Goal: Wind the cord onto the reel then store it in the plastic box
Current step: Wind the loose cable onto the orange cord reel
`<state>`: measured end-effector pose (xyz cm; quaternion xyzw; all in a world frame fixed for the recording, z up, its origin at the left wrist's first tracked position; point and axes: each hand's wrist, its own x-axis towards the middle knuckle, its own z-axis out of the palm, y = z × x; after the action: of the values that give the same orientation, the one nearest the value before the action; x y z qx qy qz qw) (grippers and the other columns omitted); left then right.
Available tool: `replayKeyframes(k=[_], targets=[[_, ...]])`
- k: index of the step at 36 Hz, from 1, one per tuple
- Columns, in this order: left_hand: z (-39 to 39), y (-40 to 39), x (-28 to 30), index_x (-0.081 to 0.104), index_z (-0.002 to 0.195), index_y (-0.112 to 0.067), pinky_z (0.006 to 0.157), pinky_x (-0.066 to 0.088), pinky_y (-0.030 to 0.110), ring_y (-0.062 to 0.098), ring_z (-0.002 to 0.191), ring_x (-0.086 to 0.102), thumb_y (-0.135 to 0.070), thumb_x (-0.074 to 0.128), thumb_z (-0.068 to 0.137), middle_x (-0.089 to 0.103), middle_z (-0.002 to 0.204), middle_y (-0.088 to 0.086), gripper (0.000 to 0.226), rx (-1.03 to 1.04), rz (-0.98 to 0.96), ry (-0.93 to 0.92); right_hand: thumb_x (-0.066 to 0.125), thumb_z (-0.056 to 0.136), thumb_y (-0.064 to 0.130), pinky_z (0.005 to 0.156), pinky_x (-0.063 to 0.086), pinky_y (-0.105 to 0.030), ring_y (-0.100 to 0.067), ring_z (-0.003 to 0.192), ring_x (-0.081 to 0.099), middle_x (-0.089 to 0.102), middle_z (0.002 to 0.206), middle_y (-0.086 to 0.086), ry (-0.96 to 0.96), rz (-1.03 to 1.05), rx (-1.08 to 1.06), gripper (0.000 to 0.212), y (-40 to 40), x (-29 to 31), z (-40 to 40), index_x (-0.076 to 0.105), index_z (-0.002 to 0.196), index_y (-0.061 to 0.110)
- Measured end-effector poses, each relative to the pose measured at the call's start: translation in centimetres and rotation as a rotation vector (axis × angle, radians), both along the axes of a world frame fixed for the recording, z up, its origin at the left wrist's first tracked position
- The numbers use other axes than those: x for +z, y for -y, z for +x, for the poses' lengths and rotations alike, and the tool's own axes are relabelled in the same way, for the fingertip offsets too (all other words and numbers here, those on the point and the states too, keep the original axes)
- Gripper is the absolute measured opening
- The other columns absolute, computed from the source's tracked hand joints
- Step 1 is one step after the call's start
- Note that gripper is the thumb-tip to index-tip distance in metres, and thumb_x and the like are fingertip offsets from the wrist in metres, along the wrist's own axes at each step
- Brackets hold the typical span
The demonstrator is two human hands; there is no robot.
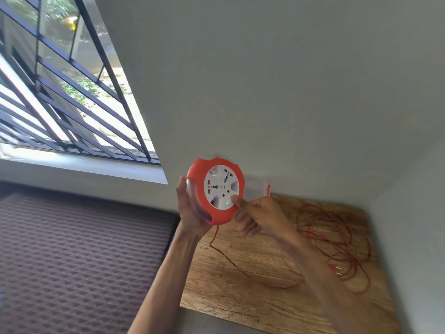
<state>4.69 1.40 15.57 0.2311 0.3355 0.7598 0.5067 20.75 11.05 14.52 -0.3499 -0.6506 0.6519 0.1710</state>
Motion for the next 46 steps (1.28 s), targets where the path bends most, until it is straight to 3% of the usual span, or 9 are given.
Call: replayKeyframes(k=[4, 6, 10, 15, 22, 28, 35, 40, 46], targets=[[0.1, -0.5, -0.6, 0.052, 0.157, -0.009, 0.104, 0.053, 0.055, 0.042, 0.127, 0.061, -0.076, 0.075, 0.079, 0.064, 0.141, 0.024, 0.106, -0.070, -0.024, 0.040, 0.059, 0.097, 0.071, 0.054, 0.060, -0.028, -0.022, 0.049, 0.074, 0.074, 0.057, -0.005, 0.085, 0.292, -0.031, 0.068, 1.4, 0.9, -0.4, 0.078, 0.067, 0.013], [0.3, -0.2, -0.6, 0.053, 0.157, -0.007, 0.103, 0.054, 0.055, 0.043, 0.127, 0.061, -0.075, 0.075, 0.078, 0.064, 0.140, 0.025, 0.106, -0.072, -0.042, 0.073, 0.059, 0.098, 0.068, 0.058, 0.060, -0.030, -0.010, 0.050, 0.069, 0.072, 0.056, 0.005, 0.228, 0.661, -0.105, 0.060, 1.8, 1.3, -0.5, 0.075, 0.069, 0.017], [0.1, 0.6, -1.5, 0.067, 0.143, -0.008, 0.093, 0.062, 0.051, 0.038, 0.117, 0.070, -0.074, 0.078, 0.075, 0.070, 0.132, 0.023, 0.095, -0.098, -0.111, 0.099, 0.077, 0.097, 0.037, 0.051, 0.058, -0.029, -0.011, 0.072, 0.072, 0.074, 0.102, 0.006, 0.094, 1.288, -0.120, 0.020, 2.3, 2.2, 0.0, 0.075, 0.111, 0.023], [-0.4, 0.8, -2.2, 0.073, 0.134, -0.008, 0.093, 0.063, 0.050, 0.037, 0.112, 0.074, -0.071, 0.068, 0.085, 0.075, 0.124, 0.021, 0.080, -0.160, -0.101, 0.138, 0.060, 0.105, 0.025, 0.053, 0.058, -0.032, -0.016, 0.100, 0.071, 0.042, 0.158, -0.010, 0.191, 1.466, 0.308, 0.062, 1.4, 2.7, 0.2, 0.039, 0.162, 0.035], [-1.3, 1.3, -3.4, 0.059, 0.155, -0.010, 0.103, 0.055, 0.060, 0.045, 0.124, 0.064, -0.076, 0.061, 0.086, 0.064, 0.142, 0.028, 0.095, -0.261, -0.176, 0.171, 0.078, 0.095, 0.023, 0.048, 0.057, -0.030, -0.026, 0.071, 0.076, 0.054, 0.157, -0.024, 0.194, 1.830, 0.631, 0.070, -1.2, 3.0, 1.5, 0.050, 0.159, 0.028], [-0.8, 1.5, -3.8, 0.074, 0.139, -0.009, 0.096, 0.059, 0.064, 0.044, 0.113, 0.074, -0.078, 0.068, 0.081, 0.073, 0.132, 0.026, 0.091, -0.320, -0.233, 0.209, 0.063, 0.099, 0.009, 0.055, 0.062, -0.042, -0.036, 0.082, 0.073, 0.038, 0.163, -0.030, 0.249, 1.849, 0.864, 0.081, -3.1, 3.2, 0.9, 0.024, 0.166, 0.035], [0.1, 0.7, -3.3, 0.075, 0.136, -0.009, 0.098, 0.056, 0.066, 0.043, 0.111, 0.073, -0.074, 0.075, 0.077, 0.074, 0.128, 0.024, 0.088, -0.306, -0.227, 0.217, 0.063, 0.102, 0.038, 0.045, 0.043, -0.028, -0.025, 0.057, 0.061, 0.069, 0.112, -0.015, 0.205, 1.896, 0.792, 0.054, -4.1, 3.7, -0.5, 0.045, 0.154, 0.037], [0.1, 0.1, -2.2, 0.064, 0.146, -0.007, 0.097, 0.062, 0.052, 0.038, 0.117, 0.071, -0.066, 0.063, 0.091, 0.073, 0.130, 0.022, 0.081, -0.270, -0.066, 0.163, 0.065, 0.083, 0.073, 0.069, 0.062, -0.034, -0.017, 0.065, 0.068, 0.070, 0.073, 0.008, 0.207, 1.278, 0.258, 0.071, -1.4, 4.3, -1.5, 0.068, 0.139, 0.030], [0.1, 0.0, -2.1, 0.065, 0.143, -0.005, 0.089, 0.065, 0.050, 0.037, 0.112, 0.074, -0.070, 0.072, 0.084, 0.075, 0.125, 0.022, 0.088, -0.199, -0.041, 0.095, 0.064, 0.082, 0.084, 0.048, 0.053, -0.023, -0.005, 0.047, 0.067, 0.074, 0.059, 0.007, 0.265, 0.767, -0.129, 0.069, 0.2, 4.1, -3.2, 0.078, 0.069, 0.018]])
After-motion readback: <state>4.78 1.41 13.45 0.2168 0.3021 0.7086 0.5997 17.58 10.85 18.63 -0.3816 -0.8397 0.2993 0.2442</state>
